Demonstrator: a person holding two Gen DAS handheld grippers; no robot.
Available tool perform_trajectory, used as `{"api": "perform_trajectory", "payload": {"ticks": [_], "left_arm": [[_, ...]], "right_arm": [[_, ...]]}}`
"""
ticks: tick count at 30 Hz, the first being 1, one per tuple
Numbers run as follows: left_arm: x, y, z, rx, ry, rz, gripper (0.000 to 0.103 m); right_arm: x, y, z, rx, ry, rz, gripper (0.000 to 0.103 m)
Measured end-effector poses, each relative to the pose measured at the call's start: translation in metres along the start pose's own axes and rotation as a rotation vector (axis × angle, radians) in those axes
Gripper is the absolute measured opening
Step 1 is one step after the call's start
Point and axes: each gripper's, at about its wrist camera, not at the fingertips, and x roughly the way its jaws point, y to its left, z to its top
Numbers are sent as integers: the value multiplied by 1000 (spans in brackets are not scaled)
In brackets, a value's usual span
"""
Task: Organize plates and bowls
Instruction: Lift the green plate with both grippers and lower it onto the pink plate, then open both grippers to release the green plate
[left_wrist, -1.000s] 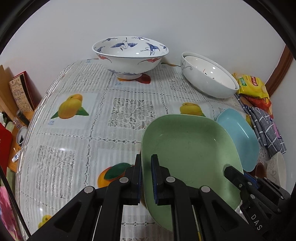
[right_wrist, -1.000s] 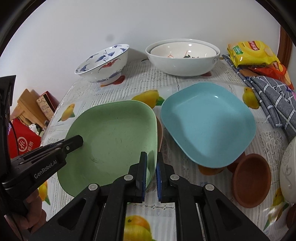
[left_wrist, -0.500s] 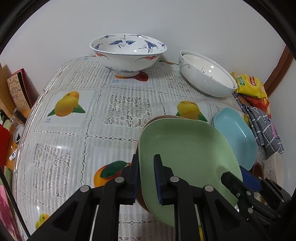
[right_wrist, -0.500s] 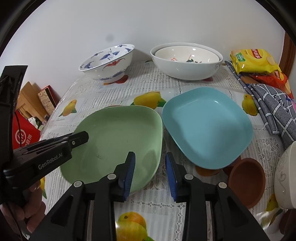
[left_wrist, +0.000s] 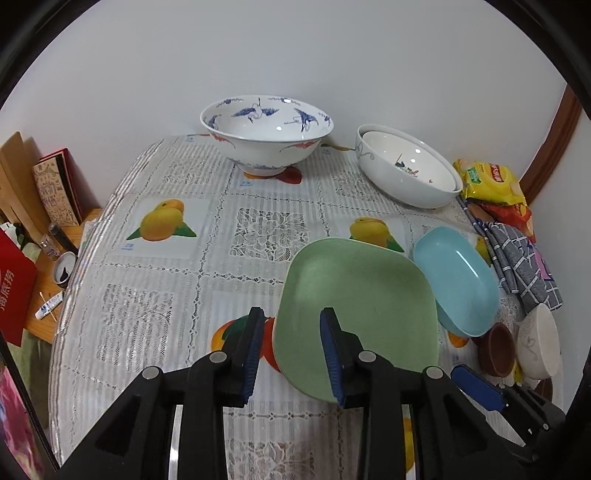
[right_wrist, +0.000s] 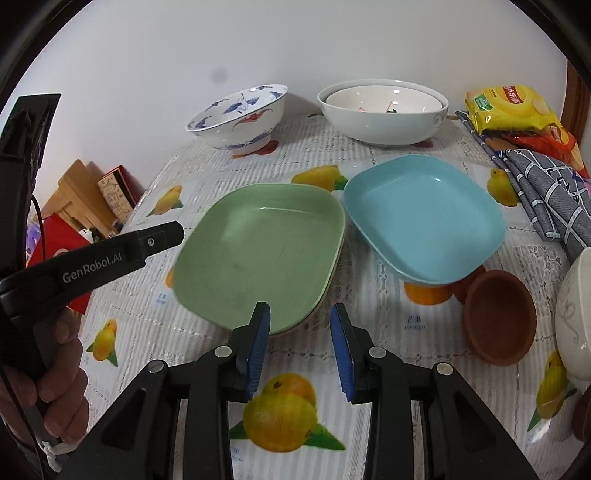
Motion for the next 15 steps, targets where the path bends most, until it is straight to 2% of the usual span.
{"api": "perform_trajectory", "payload": {"ticks": [5, 10, 15], "left_arm": [[-17, -13, -1, 28, -27, 14, 29], [-35, -36, 1, 56, -63, 26, 29], [-49, -61, 4, 69, -97, 11, 29]], "right_arm": [[-19, -4, 2, 0, -32, -14, 35], [-50, -18, 8, 23, -107, -78, 52], [-79, -36, 14, 28, -155, -147, 60]]}}
